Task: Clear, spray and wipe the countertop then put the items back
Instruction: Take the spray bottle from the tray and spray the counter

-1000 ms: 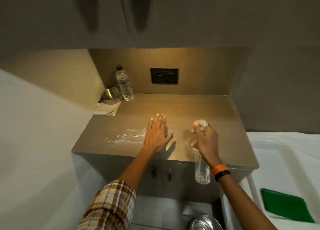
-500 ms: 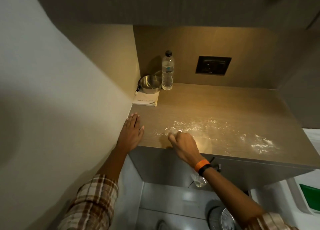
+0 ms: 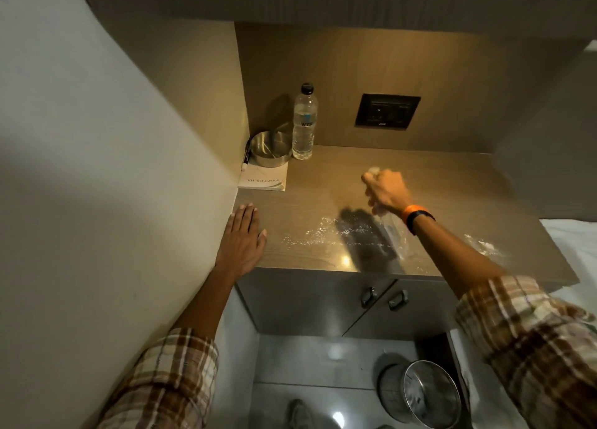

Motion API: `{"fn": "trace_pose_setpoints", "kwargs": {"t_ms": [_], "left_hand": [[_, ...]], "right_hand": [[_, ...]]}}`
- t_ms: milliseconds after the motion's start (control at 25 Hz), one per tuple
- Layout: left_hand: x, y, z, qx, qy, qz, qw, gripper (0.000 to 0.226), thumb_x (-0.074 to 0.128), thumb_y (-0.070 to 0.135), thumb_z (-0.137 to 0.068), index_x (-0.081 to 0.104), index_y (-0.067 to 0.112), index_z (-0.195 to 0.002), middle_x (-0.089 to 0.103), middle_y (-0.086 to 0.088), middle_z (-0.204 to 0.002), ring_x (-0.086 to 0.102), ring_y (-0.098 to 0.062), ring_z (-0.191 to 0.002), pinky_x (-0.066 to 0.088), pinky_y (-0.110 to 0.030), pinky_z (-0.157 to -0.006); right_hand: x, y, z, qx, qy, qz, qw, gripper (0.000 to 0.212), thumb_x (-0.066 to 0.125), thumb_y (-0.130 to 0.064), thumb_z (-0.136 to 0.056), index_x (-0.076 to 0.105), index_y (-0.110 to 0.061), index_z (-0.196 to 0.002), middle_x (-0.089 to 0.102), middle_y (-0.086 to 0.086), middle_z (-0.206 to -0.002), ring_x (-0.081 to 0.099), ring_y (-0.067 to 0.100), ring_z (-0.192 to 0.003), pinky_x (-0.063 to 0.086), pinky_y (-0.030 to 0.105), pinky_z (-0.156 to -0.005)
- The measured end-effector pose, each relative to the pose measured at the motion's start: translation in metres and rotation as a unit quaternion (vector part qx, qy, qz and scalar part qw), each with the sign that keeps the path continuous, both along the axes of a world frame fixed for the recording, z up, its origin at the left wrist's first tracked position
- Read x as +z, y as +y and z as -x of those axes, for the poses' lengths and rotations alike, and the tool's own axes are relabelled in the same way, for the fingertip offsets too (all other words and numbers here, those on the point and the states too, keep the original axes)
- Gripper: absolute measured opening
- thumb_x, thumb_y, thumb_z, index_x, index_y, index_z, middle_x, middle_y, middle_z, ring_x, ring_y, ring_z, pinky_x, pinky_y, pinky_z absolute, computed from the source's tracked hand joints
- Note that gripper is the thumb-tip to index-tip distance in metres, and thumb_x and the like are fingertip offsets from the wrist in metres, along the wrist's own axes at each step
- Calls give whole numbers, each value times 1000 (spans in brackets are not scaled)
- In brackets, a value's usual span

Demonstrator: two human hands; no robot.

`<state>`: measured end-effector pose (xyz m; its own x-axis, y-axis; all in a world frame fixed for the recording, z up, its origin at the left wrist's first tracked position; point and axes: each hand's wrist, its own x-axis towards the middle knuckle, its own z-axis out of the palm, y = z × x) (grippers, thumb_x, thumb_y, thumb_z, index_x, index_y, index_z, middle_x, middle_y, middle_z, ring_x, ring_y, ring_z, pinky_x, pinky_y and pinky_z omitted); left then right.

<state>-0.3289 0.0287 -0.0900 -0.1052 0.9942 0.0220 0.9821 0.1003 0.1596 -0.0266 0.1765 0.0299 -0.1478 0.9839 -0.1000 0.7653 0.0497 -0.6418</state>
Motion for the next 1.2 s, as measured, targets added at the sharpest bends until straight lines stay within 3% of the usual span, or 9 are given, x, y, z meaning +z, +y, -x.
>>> {"fn": "trace_pose_setpoints", "kwargs": {"t_ms": [80,200,320,480,640,760,880,1040,1200], "left_hand": [[-1,-1,0,-4,4,-3,1000,61,28,36,-107,14,5,-158,12,-14,-167,6,-27,-156,7,-45,-128],[0,0,0,-2,-9,-10,1000,60,31,34,-107,19,4,-157,16,-15,-166,10,-29,-155,7,-45,-128],[3,4,-9,12,-28,-23,999,58,32,32,-107,22,3,-156,21,-16,-165,14,-29,-155,9,-46,-128],[4,7,-25,9,-23,-38,999,57,35,32,-105,27,3,-154,28,-17,-162,21,-31,-153,14,-47,-126],[4,20,-55,-17,-29,-50,998,62,32,40,-105,26,4,-155,27,-15,-163,21,-28,-153,13,-47,-127],[7,39,-92,-60,-35,-64,996,65,29,46,-104,24,6,-155,26,-14,-163,21,-26,-153,11,-45,-127],[12,56,-135,-101,-44,-52,992,69,29,50,-104,20,7,-156,23,-14,-164,18,-27,-153,10,-44,-127],[21,74,-209,-155,-42,-24,987,76,20,60,-102,11,8,-158,14,-13,-167,11,-26,-155,9,-47,-128],[24,85,-275,-204,-30,-8,979,80,16,64,-100,7,9,-158,10,-12,-167,6,-25,-156,4,-46,-128]], "right_hand": [[-23,-40,-12,72,-15,51,996,45,45,-34,-104,65,-5,-74,72,19,-77,57,18,-50,50,23,-49],[-51,-80,-35,71,-21,25,997,50,47,-34,-102,61,-7,-61,67,19,-66,41,16,-47,39,26,-51],[-49,-74,-65,-22,-21,-29,999,44,45,-32,-103,57,-12,-66,64,28,-67,44,19,-56,38,30,-56],[-36,-54,-115,-145,-37,-65,987,41,40,-29,-103,57,-10,-70,50,13,-64,39,21,-59,30,27,-52],[-49,-76,-141,-118,-9,-49,992,54,45,-32,-102,64,5,-68,59,11,-61,46,17,-50,42,29,-56],[-68,-117,-164,-69,-31,-17,997,54,47,-40,-99,53,-13,-52,48,-3,-47,32,4,-34,35,25,-46],[-63,-120,-197,-168,-37,-41,984,64,40,-46,-91,59,5,-57,54,3,-44,46,16,-38,43,36,-49],[-29,-79,-230,-258,-23,-55,964,53,40,-41,-92,50,-2,-57,56,12,-55,53,28,-54,47,42,-59],[-5,-30,-248,-263,21,-59,963,59,32,-40,-104,64,6,-87,70,25,-90,68,40,-85,57,56,-83]]}}
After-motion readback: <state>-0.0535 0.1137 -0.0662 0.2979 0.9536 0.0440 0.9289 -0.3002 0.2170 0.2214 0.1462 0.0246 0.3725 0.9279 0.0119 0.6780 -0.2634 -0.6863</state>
